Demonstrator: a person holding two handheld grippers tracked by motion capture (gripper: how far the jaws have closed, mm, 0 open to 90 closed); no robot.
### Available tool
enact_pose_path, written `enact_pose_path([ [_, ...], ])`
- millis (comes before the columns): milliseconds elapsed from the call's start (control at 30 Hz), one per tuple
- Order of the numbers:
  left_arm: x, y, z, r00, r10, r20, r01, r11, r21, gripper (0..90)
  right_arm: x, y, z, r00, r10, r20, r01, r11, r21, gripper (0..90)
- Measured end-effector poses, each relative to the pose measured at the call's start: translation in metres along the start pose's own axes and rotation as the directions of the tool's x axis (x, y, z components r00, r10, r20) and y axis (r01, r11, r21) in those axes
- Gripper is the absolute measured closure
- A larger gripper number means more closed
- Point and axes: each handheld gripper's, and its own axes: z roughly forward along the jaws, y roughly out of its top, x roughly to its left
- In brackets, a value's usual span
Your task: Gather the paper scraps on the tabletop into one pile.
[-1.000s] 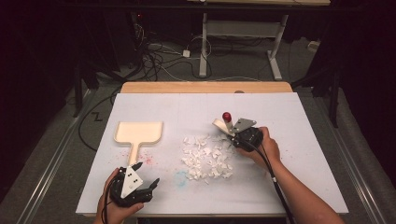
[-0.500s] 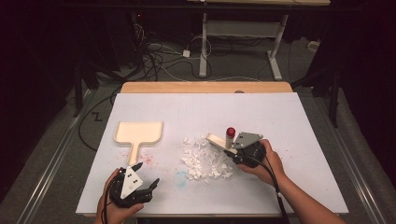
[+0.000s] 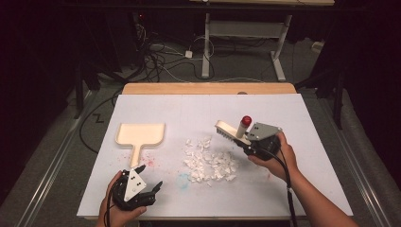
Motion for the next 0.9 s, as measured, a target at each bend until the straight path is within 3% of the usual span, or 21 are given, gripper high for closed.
enact_pose_path([
  [100, 0.0, 0.0, 0.001, 1.0, 0.0, -0.001, 0.0, 1.0, 0.004, 22.5, -0.007, 0.003, 0.014, 0.9998, -0.001, 0.017, 0.0, 1.0, 0.014, 67.8],
  [133, 0.0, 0.0, 0.001, 1.0, 0.001, 0.003, -0.001, 1.0, 0.003, 22.5, -0.013, 0.006, 0.03, 0.9996, 0.006, 0.026, -0.007, 1.0, 0.028, 67.8],
  [167, 0.0, 0.0, 0.001, 1.0, 0.0, 0.004, 0.0, 1.0, 0.002, 22.5, -0.013, 0.006, 0.03, 0.9996, 0.006, 0.026, -0.007, 1.0, 0.028, 67.8],
  [233, 0.0, 0.0, 0.002, 1.0, 0.004, 0.005, -0.005, 1.0, 0.005, 22.6, -0.018, 0.01, 0.056, 0.9995, 0.023, 0.022, -0.024, 0.998, 0.05, 67.9],
  [300, 0.001, 0.0, 0.002, 1.0, 0.006, 0.005, -0.006, 1.0, 0.007, 22.6, -0.019, 0.012, 0.065, 0.9998, 0.013, 0.016, -0.014, 0.998, 0.059, 67.9],
  [333, 0.001, 0.001, 0.001, 1.0, 0.006, 0.004, -0.006, 1.0, 0.005, 22.6, -0.018, 0.017, 0.081, 0.9997, 0.008, 0.021, -0.009, 0.998, 0.069, 67.8],
  [400, 0.002, 0.001, 0.001, 1.0, 0.004, 0.001, -0.004, 1.0, -0.001, 22.6, -0.018, 0.02, 0.088, 0.9999, 0.01, 0.004, -0.011, 0.998, 0.069, 67.8],
  [467, 0.002, 0.0, 0.001, 1.0, -0.001, 0.006, 0.001, 1.0, 0.006, 22.5, -0.011, 0.028, 0.104, 0.9973, 0.049, -0.054, -0.046, 0.997, 0.058, 67.8],
  [500, 0.002, 0.0, 0.002, 1.0, 0.001, 0.009, -0.001, 1.0, 0.009, 22.6, -0.006, 0.031, 0.108, 0.9968, 0.041, -0.069, -0.036, 0.998, 0.06, 67.7],
  [667, 0.001, -0.001, 0.003, 0.9997, 0.01, 0.021, -0.011, 0.9998, 0.019, 22.5, 0.024, 0.036, 0.112, 0.9894, -0.075, -0.124, 0.085, 0.993, 0.079, 67.1],
  [733, 0.001, 0.0, 0.003, 0.9997, 0.011, 0.021, -0.011, 0.9997, 0.02, 22.5, 0.027, 0.036, 0.109, 0.9851, -0.091, -0.146, 0.102, 0.992, 0.071, 67.0],
  [833, 0.001, 0.0, 0.004, 0.9991, 0.034, 0.023, -0.035, 0.9991, 0.022, 22.5, 0.035, 0.034, 0.092, 0.9605, -0.148, -0.236, 0.161, 0.986, 0.038, 67.1],
  [867, 0.0, 0.0, 0.004, 0.999, 0.037, 0.026, -0.038, 0.999, 0.023, 22.5, 0.035, 0.034, 0.092, 0.9605, -0.148, -0.236, 0.161, 0.986, 0.038, 67.1],
  [900, 0.0, 0.001, 0.004, 0.9989, 0.038, 0.029, -0.038, 0.999, 0.023, 22.5, 0.037, 0.033, 0.086, 0.9523, -0.166, -0.256, 0.179, 0.983, 0.027, 67.2],
])
